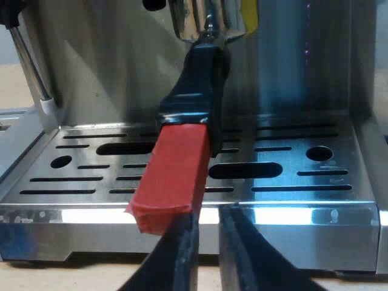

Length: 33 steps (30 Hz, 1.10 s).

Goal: Grind coffee beans and then tamp

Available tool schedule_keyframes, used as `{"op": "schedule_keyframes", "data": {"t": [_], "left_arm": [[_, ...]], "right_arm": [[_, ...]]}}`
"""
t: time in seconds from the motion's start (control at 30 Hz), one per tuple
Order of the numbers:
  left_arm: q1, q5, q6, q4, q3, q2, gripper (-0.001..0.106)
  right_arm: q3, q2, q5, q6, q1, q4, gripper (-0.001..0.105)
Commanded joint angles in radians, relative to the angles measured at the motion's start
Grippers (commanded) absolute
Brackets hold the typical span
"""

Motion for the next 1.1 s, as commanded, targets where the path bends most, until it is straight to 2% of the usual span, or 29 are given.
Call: {"op": "schedule_keyframes", "data": {"t": [0.03,0.57,1.1], "left_arm": [[-0.005,0.011,-0.010,-0.013,-0.002,0.001,0.077],[-0.005,0.011,-0.010,-0.015,-0.002,0.001,0.077],[-0.005,0.011,-0.010,-0.027,-0.002,0.001,0.077]], "right_arm": [[-0.004,0.000,0.072,-0.009,-0.037,-0.045,0.012],[-0.004,0.000,0.047,-0.009,-0.035,-0.017,0.012],[-0.004,0.000,0.080,0.012,0.128,0.166,0.012]]}}
